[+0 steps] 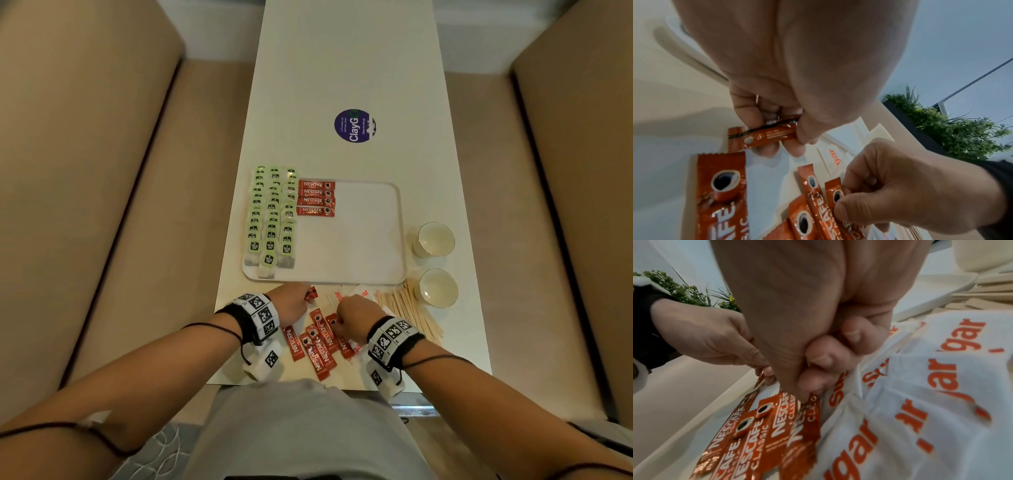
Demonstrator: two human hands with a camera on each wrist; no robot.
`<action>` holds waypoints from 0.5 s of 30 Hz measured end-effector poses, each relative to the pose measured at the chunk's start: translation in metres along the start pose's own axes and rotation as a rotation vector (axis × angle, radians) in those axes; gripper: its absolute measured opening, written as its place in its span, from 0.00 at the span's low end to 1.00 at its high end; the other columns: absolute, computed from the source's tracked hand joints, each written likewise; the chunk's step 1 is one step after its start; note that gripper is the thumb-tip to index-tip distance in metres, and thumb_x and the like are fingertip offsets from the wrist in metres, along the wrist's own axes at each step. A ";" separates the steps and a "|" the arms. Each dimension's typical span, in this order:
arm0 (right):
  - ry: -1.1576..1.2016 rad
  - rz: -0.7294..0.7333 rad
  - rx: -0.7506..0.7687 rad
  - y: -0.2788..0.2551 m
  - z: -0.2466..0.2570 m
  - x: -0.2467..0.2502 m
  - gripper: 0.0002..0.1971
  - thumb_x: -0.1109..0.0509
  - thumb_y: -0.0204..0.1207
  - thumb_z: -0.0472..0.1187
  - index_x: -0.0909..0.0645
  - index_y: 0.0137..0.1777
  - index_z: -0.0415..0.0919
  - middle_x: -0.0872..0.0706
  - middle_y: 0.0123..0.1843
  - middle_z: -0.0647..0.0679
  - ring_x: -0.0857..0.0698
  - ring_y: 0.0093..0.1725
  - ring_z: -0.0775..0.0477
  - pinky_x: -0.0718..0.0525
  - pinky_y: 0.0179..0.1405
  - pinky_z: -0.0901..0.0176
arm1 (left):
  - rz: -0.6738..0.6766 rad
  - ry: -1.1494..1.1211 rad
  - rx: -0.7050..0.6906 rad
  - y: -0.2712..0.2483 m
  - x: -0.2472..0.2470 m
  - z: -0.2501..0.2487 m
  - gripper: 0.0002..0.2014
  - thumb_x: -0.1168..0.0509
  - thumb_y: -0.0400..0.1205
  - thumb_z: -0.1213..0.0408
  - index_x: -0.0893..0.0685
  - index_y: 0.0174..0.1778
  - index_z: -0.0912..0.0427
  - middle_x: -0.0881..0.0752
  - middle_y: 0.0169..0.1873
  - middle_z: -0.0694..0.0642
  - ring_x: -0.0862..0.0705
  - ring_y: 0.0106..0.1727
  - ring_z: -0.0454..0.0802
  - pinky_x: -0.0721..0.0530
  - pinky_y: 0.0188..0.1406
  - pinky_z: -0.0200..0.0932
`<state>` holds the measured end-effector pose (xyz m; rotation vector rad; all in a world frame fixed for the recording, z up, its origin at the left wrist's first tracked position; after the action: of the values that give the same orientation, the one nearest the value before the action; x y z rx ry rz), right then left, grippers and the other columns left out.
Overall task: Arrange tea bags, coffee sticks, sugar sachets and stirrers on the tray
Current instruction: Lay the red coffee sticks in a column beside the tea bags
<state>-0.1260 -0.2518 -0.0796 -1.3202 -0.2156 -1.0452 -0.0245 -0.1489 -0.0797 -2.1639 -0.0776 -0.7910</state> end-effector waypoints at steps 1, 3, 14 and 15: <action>0.018 0.004 0.006 0.001 -0.001 -0.001 0.17 0.30 0.82 0.48 0.20 0.32 0.41 0.18 0.29 0.49 0.17 0.29 0.48 0.08 0.41 0.51 | 0.014 0.003 0.002 0.000 -0.001 0.000 0.11 0.44 0.85 0.69 0.20 0.59 0.58 0.14 0.54 0.55 0.15 0.56 0.55 0.15 0.59 0.53; 0.075 0.001 0.026 0.001 -0.004 0.001 0.19 0.29 0.80 0.46 0.24 0.27 0.43 0.24 0.24 0.50 0.25 0.23 0.50 0.11 0.36 0.50 | 0.036 -0.011 0.011 0.000 -0.001 -0.002 0.08 0.44 0.85 0.62 0.21 0.53 0.56 0.14 0.48 0.57 0.14 0.50 0.59 0.14 0.51 0.53; 0.205 -0.254 0.188 -0.004 0.001 0.064 0.16 0.31 0.82 0.55 0.20 0.36 0.47 0.17 0.31 0.54 0.20 0.29 0.54 0.24 0.30 0.60 | -0.171 -0.290 -0.146 0.000 0.033 -0.022 0.13 0.32 0.85 0.51 0.14 0.51 0.59 0.18 0.36 0.44 0.21 0.37 0.41 0.29 0.34 0.36; 0.248 -0.256 0.187 -0.004 0.001 0.068 0.13 0.30 0.82 0.54 0.19 0.39 0.47 0.15 0.34 0.54 0.17 0.33 0.53 0.20 0.33 0.59 | -0.192 -0.304 -0.149 0.000 0.037 -0.023 0.12 0.32 0.85 0.53 0.14 0.50 0.60 0.19 0.34 0.43 0.22 0.35 0.39 0.30 0.33 0.35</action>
<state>-0.0905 -0.2842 -0.0311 -1.0013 -0.2927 -1.3601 -0.0069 -0.1730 -0.0482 -2.4309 -0.3984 -0.5815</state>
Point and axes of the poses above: each hand's wrist, its own y-axis towards the middle knuckle, its own x-axis out of the back of the hand, z = x × y, the point moved 7 cm from there along y, towards the middle knuckle
